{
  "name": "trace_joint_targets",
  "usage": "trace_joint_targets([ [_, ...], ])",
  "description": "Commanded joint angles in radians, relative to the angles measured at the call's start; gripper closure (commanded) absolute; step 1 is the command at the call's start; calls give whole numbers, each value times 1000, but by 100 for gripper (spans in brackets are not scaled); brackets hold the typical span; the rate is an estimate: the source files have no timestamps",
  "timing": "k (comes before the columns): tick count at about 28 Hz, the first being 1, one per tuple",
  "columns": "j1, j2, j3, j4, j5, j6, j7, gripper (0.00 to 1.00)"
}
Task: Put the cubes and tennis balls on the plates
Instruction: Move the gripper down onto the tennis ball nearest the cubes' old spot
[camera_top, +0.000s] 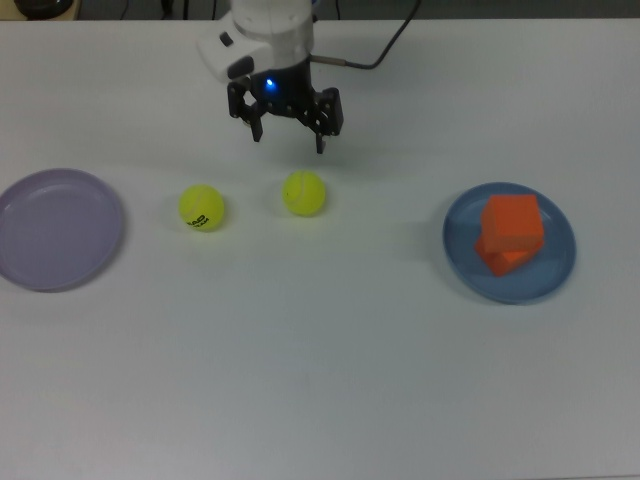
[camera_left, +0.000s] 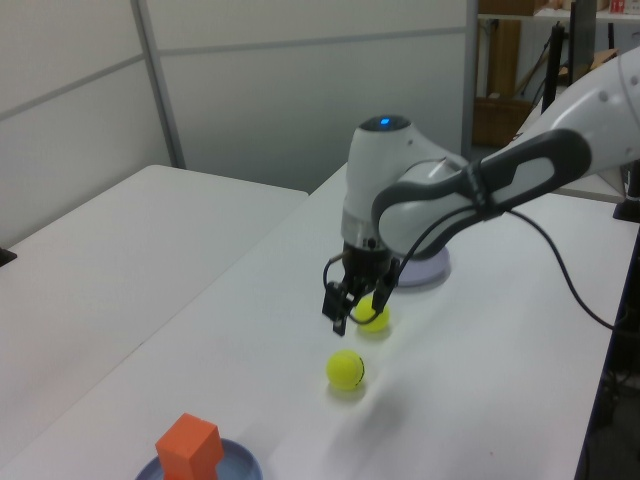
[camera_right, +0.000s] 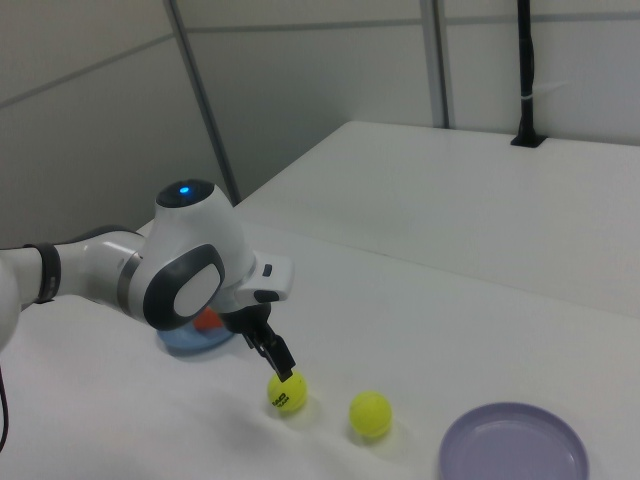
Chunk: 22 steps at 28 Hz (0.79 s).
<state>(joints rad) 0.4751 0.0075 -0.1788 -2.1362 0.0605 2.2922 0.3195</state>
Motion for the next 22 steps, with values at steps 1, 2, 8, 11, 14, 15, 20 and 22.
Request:
trace_joint_targets([
  [1,2,78,28,21,24,58,-2,0],
  [2,2,88,33,22,24,64,4,0],
  [8,2,135,62,22,22,101,19,0],
  [11,2,154,65,36,15,102,35,0],
  [14,2,167,64,45,13,102,41,0],
  [15,2,172,64,50,12,102,42,0],
  [20,-1,181,59,52,9,102,43,0],
  [22,-3,183,56,52,7,102,43,0],
])
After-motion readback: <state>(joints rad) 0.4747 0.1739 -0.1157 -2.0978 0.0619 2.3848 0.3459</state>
